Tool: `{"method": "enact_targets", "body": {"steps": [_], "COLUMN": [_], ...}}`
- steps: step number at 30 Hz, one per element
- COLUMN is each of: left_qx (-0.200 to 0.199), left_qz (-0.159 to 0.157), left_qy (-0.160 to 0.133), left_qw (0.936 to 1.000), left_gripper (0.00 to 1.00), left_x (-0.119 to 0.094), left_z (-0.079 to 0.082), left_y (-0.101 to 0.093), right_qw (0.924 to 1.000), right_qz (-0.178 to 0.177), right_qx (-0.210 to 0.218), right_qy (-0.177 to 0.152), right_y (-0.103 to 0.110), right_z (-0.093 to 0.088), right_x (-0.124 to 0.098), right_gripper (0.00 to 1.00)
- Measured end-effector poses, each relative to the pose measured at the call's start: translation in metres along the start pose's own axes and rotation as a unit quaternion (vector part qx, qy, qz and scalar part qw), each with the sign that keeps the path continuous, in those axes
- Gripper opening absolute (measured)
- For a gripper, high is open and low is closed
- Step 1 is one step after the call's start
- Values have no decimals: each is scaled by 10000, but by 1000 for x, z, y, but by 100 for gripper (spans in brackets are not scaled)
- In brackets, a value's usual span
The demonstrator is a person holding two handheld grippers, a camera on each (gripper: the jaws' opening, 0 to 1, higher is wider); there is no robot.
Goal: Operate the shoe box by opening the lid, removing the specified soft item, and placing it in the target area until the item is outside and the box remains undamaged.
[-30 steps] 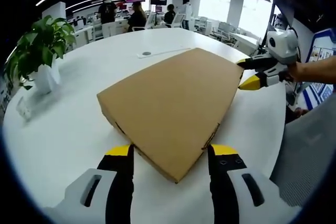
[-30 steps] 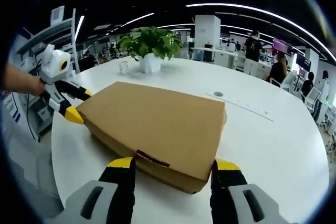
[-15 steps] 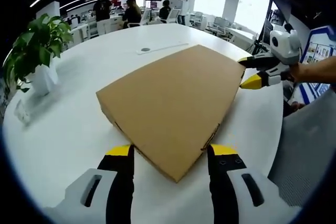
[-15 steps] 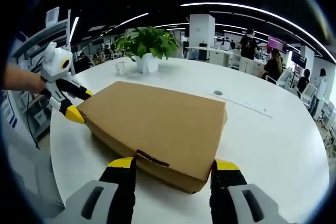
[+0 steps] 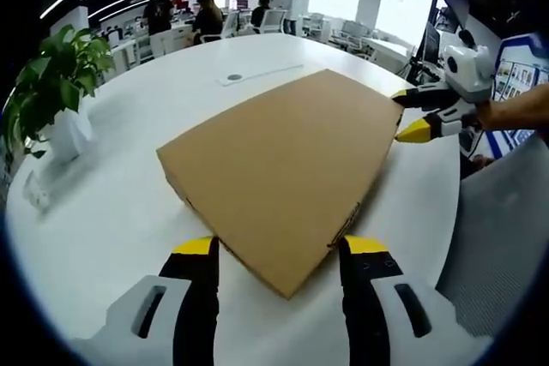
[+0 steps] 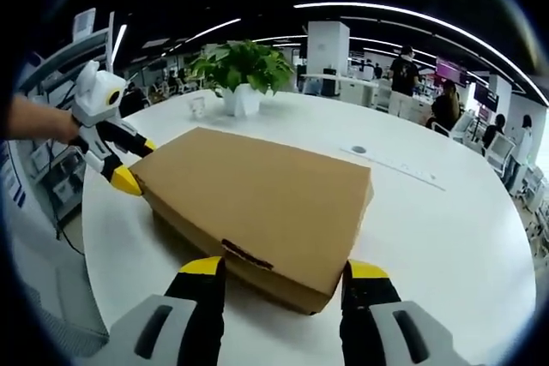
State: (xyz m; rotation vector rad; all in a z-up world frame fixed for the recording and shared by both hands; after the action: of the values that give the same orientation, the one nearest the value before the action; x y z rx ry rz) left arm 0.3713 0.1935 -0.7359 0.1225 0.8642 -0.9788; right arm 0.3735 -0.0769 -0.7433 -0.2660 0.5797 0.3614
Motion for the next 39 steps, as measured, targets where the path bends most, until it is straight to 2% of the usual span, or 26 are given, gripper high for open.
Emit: {"method": "enact_targets", "body": {"steps": [30, 35, 39], "left_qx": [141, -83, -58], "left_qz": [-27, -65, -35], "left_qy": [243, 209, 157], "left_qw": [9996, 9997, 9999], "left_gripper": [59, 57, 57], "left_x": [-20, -23, -23], "left_z": [-17, -21, -23], "left_y": [18, 20, 19], "right_qw": [9993, 9993, 9993], "right_qz": [287, 311, 321], "right_qx": [-223, -222, -167], "right_qy": [8, 2, -36], "right_y": [40, 42, 44], "right_z": [-3, -3, -4], "right_x": [-15, -16, -18], "right_gripper": [52, 50, 51]}}
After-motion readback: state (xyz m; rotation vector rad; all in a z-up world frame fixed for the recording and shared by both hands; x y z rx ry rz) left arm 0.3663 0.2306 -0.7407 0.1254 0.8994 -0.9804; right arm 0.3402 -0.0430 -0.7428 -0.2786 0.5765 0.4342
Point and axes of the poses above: the point that each gripper's makers call its tool centre point, and the gripper's own axes: x roughly forward along the fingers, y roughly to its left, z roughly out of its top, the point moved 6 cm from there along -x, roughly backward along the fingers, and after that the axes turned 14 degrees about -z, right-handed, at the moved point
